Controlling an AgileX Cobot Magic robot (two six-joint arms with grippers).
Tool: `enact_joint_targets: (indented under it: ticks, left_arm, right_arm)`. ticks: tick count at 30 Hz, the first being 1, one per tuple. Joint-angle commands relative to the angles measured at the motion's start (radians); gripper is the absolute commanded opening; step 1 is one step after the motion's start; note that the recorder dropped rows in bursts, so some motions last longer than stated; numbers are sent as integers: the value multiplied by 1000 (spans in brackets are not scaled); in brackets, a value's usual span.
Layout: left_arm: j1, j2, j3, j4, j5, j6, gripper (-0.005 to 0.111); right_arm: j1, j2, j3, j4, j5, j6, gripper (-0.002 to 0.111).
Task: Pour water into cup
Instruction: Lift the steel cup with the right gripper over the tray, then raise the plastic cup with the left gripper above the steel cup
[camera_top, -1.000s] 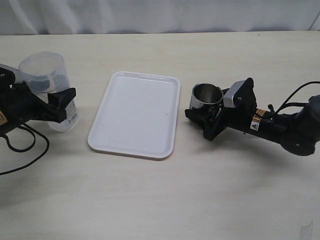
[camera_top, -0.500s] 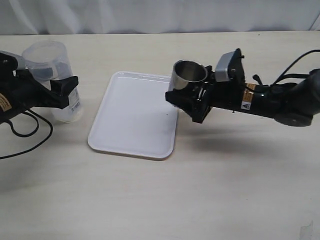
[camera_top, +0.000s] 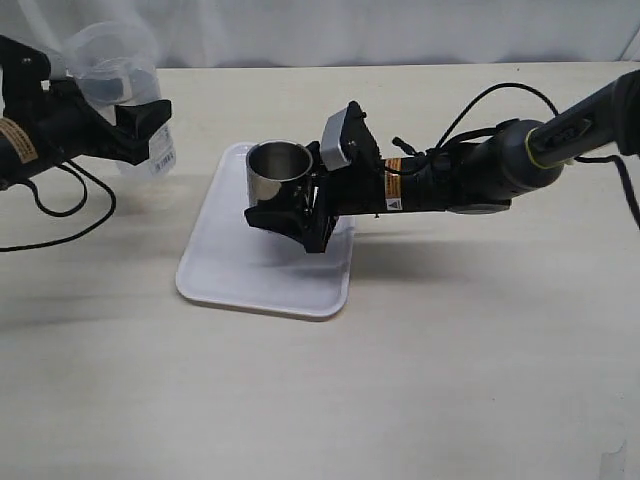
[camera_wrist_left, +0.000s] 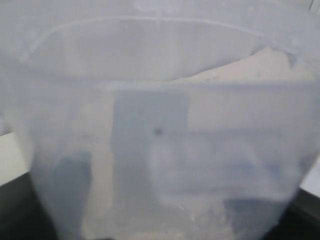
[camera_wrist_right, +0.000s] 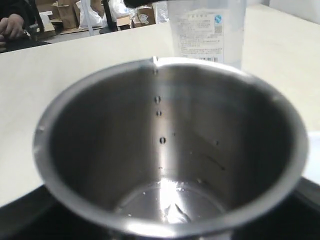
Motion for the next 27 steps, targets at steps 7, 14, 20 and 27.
enact_joint_targets:
  ticks: [7, 14, 20, 27]
  left_arm:
    - [-114, -5, -88, 15, 75, 125, 0]
    - [-132, -4, -88, 22, 88, 182, 0]
    - [-132, -4, -88, 22, 98, 272, 0]
    - [-132, -4, -88, 39, 121, 351, 0]
  right_arm:
    - [8, 63, -70, -17, 4, -3, 4]
    - [8, 63, -124, -60, 18, 60, 4]
    - [64, 63, -139, -62, 68, 22, 4]
    - [102, 63, -162, 51, 153, 5, 4]
